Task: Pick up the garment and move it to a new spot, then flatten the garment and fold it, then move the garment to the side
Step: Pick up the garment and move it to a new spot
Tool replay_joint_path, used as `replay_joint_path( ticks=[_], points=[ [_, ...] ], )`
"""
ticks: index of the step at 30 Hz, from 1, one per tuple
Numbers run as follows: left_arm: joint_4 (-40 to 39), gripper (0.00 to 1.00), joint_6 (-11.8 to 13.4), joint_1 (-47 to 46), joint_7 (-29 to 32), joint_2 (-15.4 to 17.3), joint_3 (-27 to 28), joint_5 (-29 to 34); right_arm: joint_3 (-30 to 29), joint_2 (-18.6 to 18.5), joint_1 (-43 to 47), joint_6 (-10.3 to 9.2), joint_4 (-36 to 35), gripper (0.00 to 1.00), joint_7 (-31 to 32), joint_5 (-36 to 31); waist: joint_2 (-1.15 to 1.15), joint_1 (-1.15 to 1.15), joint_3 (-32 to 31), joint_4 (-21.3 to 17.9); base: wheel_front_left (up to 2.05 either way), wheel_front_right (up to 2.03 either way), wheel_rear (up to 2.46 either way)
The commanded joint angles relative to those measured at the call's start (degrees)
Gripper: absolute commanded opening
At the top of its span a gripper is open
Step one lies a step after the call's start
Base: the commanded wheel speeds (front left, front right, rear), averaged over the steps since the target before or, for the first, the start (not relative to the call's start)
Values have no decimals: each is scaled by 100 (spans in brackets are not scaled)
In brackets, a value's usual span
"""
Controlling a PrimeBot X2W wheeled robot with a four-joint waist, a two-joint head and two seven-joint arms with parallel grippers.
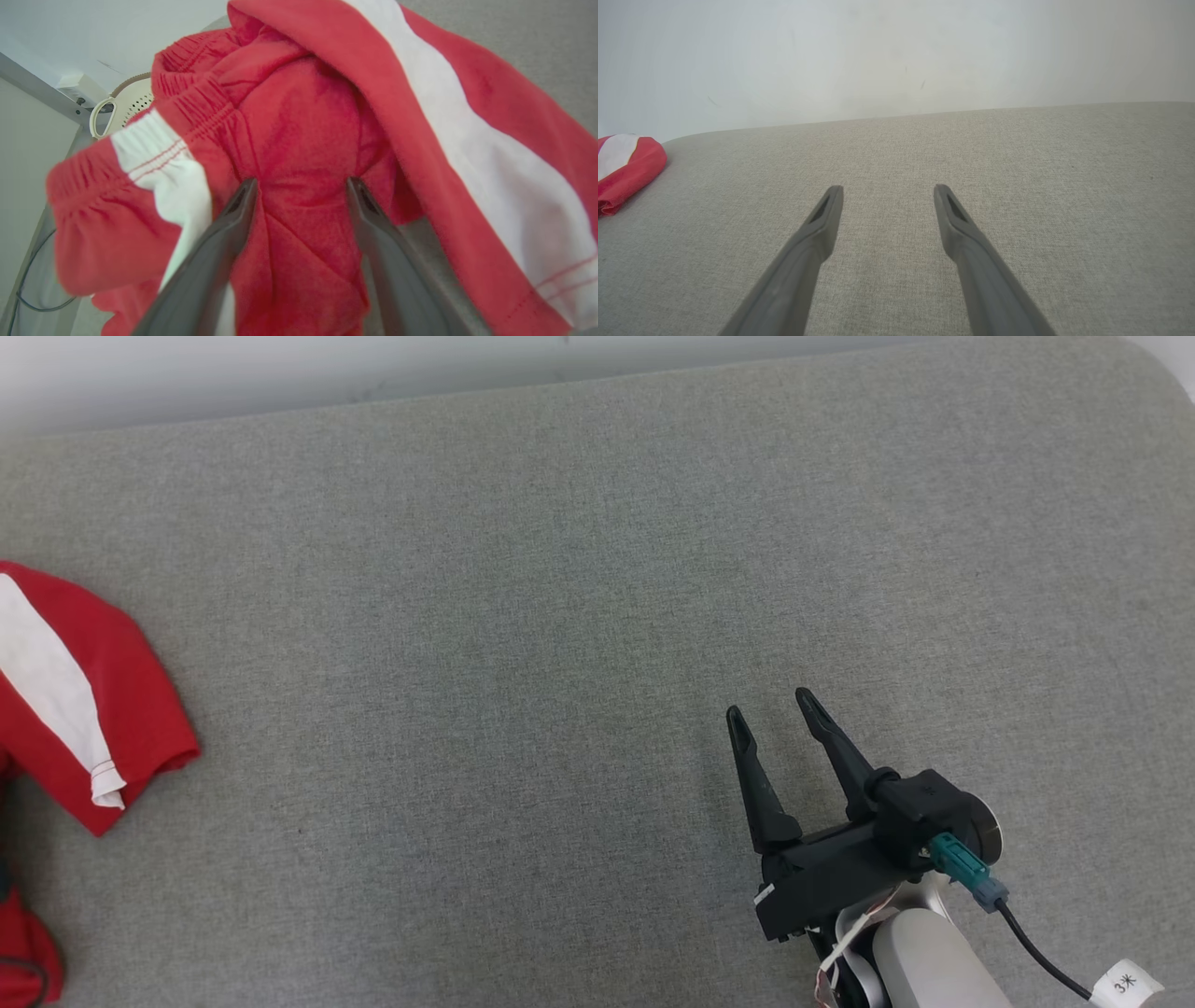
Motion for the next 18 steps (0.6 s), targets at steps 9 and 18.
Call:
replay_joint_path(
  ticks=[9,18],
  points=[
    [348,0,-15,-241,-157,124,-281,196,16,2,-56,4,34,100,-15,-24,-1,0,-34,-3,0,0,0],
    [114,0,-55,-543,-796,161,-487,272,14,2,31,4,122,100,-47,55,-1,0,-279,102,0,0,0]
  ],
)
